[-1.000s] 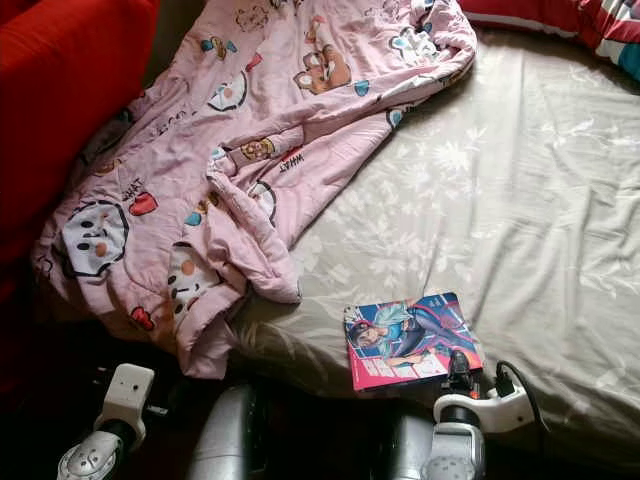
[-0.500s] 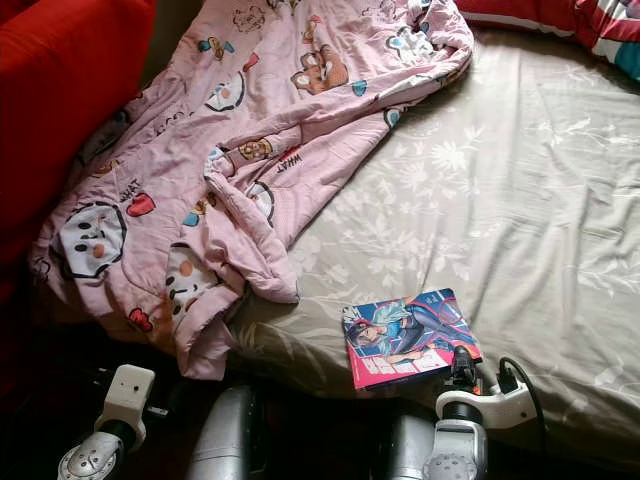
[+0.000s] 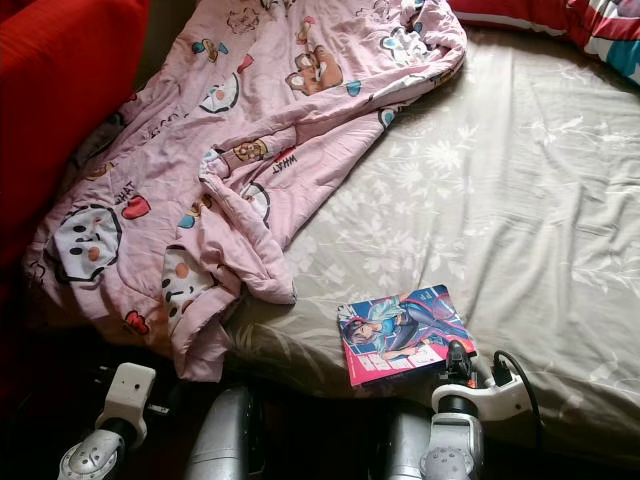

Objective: Clean up the room

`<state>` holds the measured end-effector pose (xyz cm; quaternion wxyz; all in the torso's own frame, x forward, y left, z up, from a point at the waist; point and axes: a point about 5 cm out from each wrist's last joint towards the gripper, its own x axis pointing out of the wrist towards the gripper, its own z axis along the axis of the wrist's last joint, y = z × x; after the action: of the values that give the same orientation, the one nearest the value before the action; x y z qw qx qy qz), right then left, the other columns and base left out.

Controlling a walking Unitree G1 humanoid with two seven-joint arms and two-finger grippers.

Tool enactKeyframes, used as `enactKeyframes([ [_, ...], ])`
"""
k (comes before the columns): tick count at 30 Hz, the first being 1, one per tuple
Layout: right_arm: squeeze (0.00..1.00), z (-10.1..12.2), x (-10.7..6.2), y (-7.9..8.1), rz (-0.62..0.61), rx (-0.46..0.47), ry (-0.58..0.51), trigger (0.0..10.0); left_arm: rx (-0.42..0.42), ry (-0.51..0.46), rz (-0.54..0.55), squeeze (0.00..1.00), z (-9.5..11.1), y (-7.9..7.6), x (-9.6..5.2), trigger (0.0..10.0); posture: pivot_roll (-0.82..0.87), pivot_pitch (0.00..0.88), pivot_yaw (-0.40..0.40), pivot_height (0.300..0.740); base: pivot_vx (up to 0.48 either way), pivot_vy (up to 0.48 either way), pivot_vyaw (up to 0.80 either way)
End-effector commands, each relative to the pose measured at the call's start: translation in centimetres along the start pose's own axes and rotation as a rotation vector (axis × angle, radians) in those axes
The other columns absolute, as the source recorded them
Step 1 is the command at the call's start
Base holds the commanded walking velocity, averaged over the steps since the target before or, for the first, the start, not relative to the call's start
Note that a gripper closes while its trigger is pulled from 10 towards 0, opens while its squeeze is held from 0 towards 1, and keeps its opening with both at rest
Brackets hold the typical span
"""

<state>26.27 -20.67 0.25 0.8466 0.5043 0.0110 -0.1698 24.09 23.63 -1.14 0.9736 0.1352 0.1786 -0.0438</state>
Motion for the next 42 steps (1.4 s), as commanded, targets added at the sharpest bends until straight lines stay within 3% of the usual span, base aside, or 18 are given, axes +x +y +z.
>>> enactKeyframes([
  [1, 0.00, -0.1, 0.3, 0.9, 0.051, -0.028, 0.006, 0.0, 0.001, 0.066, 0.001, 0.00, -1.4, -0.1, -0.7, 10.0, 0.04, 0.185, 0.073, 0.608, 0.000, 0.000, 0.00],
  [6, 0.00, 0.1, 1.3, 4.1, 0.190, -0.131, 0.027, 0.0, -0.013, 0.064, 0.006, 0.00, -0.9, -0.6, 0.0, 10.0, 0.01, 0.137, 0.059, 0.608, 0.000, 0.000, 0.00],
  [8, 0.00, 0.1, 1.5, 5.6, 0.265, -0.227, 0.042, 0.0, -0.021, 0.058, 0.015, 0.00, -0.6, -0.6, 0.3, 10.0, -0.01, 0.104, 0.053, 0.608, 0.000, 0.000, 0.00],
  [9, 0.00, 0.1, 1.5, 5.6, 0.265, -0.227, 0.042, 0.0, -0.021, 0.058, 0.015, 0.00, -0.6, -0.6, 0.3, 10.0, -0.01, 0.104, 0.053, 0.608, 0.000, 0.000, 0.00],
  [12, 0.00, -0.2, 1.4, 8.3, 0.410, -0.407, 0.065, 0.0, -0.078, 0.061, 0.048, 0.00, -0.5, -0.7, 0.5, 10.0, -0.03, 0.072, 0.044, 0.608, 0.000, 0.000, 0.00],
  [18, 0.00, 1.0, 1.4, 9.5, 0.445, -0.486, 0.007, 0.0, -0.158, 0.101, 0.091, 0.00, -1.2, -1.1, 0.3, 10.0, -0.04, 0.018, 0.014, 0.608, 0.000, 0.000, 0.00],
  [20, 0.00, 1.1, 1.1, 9.8, 0.446, -0.582, -0.019, 0.0, -0.192, 0.133, 0.106, 0.00, -1.9, -1.3, 0.1, 10.0, -0.04, 0.000, 0.002, 0.608, 0.000, 0.000, 0.00],
  [21, 0.00, 1.1, 1.0, 9.7, 0.413, -0.643, -0.033, 8.0, -0.210, 0.167, 0.118, 0.00, -2.5, -1.5, -0.2, 10.0, -0.05, 0.000, -0.003, 0.608, 0.000, 0.000, 0.00],
  [22, 0.00, 1.1, 1.0, 9.7, 0.413, -0.643, -0.033, 8.0, -0.210, 0.167, 0.118, 0.00, -2.5, -1.5, -0.2, 10.0, -0.05, 0.000, -0.003, 0.608, 0.000, 0.000, 0.00],
  [23, 0.00, 1.1, 0.9, 9.8, 0.416, -0.718, -0.045, 10.0, -0.225, 0.198, 0.129, 0.00, -3.0, -1.5, -0.5, 10.0, -0.05, 0.000, -0.005, 0.608, 0.000, 0.000, 0.00],
  [30, 0.00, 1.4, 1.1, 9.5, 0.391, -0.796, -0.063, 10.0, -0.267, 0.251, 0.156, 0.00, -4.0, -1.4, -1.0, 10.0, -0.05, 0.000, -0.004, 0.608, 0.000, 0.000, 0.00],
  [32, 0.00, 1.6, 1.2, 9.8, 0.397, -0.772, -0.079, 10.0, -0.264, 0.260, 0.154, 0.00, -4.1, -1.4, -1.1, 10.0, -0.06, 0.000, -0.001, 0.608, 0.000, 0.000, 0.00],
  [37, 0.00, 2.0, 2.0, 9.7, 0.335, -0.777, -0.107, 10.0, -0.277, 0.288, 0.160, 0.00, -4.2, -1.5, -1.0, 10.0, -0.06, 0.000, 0.008, 0.636, 0.000, 0.000, 0.00],
  [42, 0.00, 1.5, 2.1, 10.1, 0.354, -0.813, -0.101, 10.0, -0.287, 0.322, 0.164, 0.00, -4.7, -1.6, -1.3, 10.0, -0.06, 0.000, 0.009, 0.661, 0.000, 0.000, 0.00],
])
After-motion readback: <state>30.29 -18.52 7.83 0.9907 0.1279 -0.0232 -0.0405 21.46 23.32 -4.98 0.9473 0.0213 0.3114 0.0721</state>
